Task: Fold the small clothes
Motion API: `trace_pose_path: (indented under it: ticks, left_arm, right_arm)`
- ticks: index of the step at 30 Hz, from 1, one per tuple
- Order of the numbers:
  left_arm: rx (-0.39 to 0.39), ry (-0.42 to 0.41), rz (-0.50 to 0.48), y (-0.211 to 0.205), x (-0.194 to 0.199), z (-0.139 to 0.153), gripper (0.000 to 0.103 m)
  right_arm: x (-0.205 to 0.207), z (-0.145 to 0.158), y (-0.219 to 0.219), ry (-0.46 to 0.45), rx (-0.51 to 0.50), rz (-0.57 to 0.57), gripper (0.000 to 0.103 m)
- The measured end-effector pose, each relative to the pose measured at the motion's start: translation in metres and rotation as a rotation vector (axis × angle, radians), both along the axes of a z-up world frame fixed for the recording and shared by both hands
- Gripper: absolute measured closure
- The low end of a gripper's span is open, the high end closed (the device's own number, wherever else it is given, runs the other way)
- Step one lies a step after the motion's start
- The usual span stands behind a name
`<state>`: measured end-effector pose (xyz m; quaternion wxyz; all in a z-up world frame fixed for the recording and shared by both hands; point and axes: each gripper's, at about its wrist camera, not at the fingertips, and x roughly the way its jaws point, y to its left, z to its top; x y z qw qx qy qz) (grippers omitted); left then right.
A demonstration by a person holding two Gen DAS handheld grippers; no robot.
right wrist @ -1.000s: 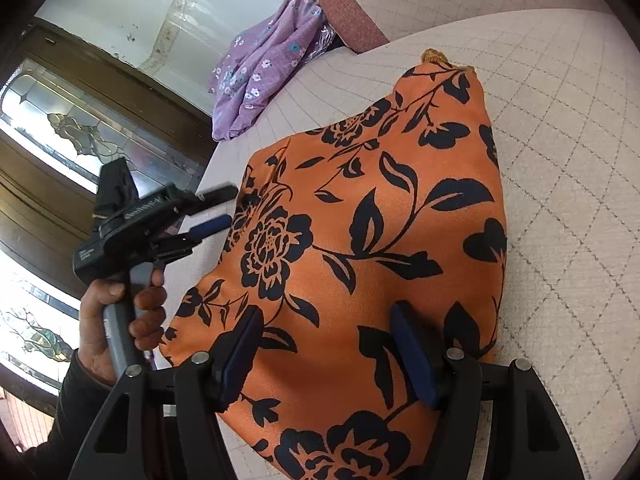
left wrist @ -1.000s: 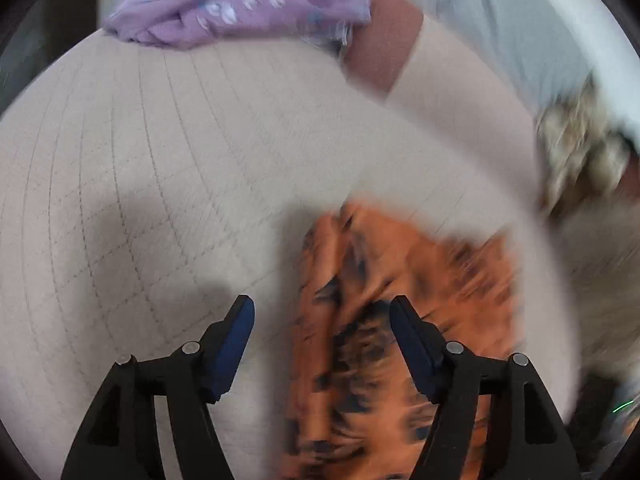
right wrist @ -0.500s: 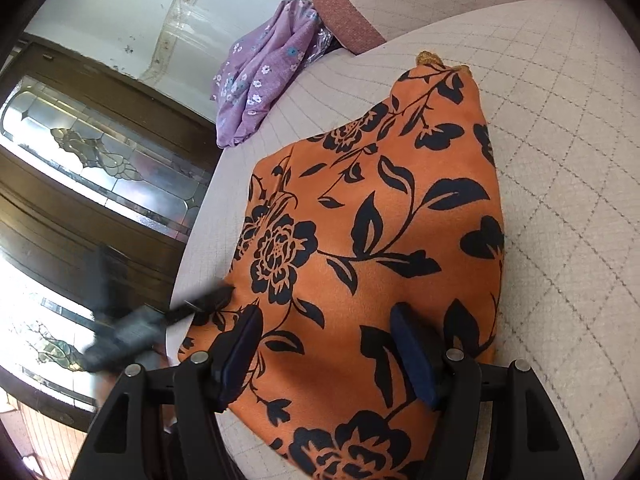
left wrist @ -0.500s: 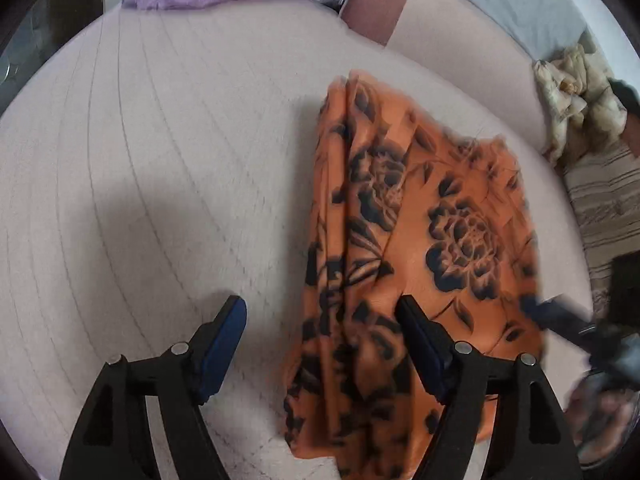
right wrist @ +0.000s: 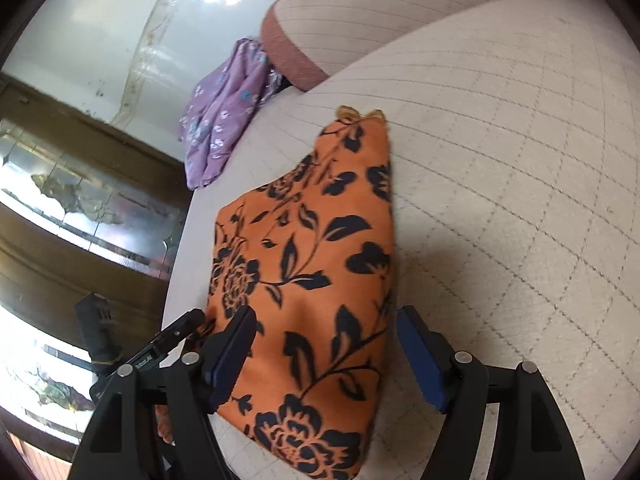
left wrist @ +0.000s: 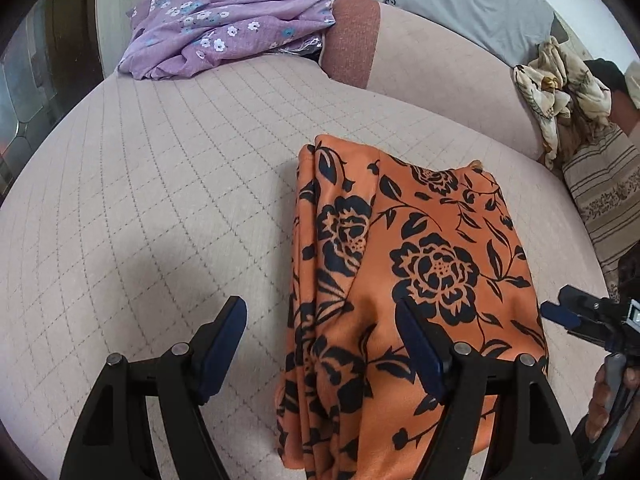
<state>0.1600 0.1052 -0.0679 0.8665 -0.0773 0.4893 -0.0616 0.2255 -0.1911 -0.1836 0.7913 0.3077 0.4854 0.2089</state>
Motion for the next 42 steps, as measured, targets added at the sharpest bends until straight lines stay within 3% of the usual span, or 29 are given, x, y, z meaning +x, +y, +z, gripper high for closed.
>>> trace_pose_path:
  ticks: [6,12,15,17,20,22,25,31,37,42]
  left_arm:
    - [-0.027,0.023,-0.008,0.015,-0.004,0.001,0.026]
    - [-0.151,0.135,-0.016,0.020,0.005,-0.025,0.025]
    - [-0.174,0.121,-0.012,0.021,0.003,-0.027,0.026]
    - [-0.210,0.139,-0.044,0.019,0.004,-0.029,0.051]
    - [-0.201,0.149,-0.045,0.014,0.004,-0.027,0.057]
    - [-0.200,0.138,-0.044,0.012,0.002,-0.023,0.067]
    - [-0.188,0.102,-0.025,0.008,-0.005,-0.011,0.074]
    - [-0.207,0.011,-0.029,-0.012,-0.024,0.029,0.077]
    - [-0.196,-0.096,-0.066,-0.066,-0.037,0.077,0.077]
    - [-0.182,-0.148,-0.091,-0.101,-0.037,0.099,0.077]
  right_arm:
    - [0.012,-0.015,0.008,0.033,0.030,0.016,0.026]
    - [0.023,-0.031,0.018,0.070,0.047,0.022,0.021]
    - [0.028,-0.034,0.027,0.059,0.041,0.044,0.020]
    - [0.032,-0.033,0.040,0.064,-0.017,0.093,0.028]
    - [0.036,-0.030,0.048,0.071,-0.076,0.127,0.048]
    - [0.035,-0.026,0.047,0.057,-0.082,0.129,0.061]
    - [0.030,-0.015,0.047,0.022,-0.100,0.140,0.065]
    - [0.018,0.031,0.035,-0.091,-0.112,0.168,0.067]
    - [0.004,0.078,-0.012,-0.196,-0.118,0.147,0.067]
    - [-0.003,0.102,-0.050,-0.255,-0.139,0.123,0.067]
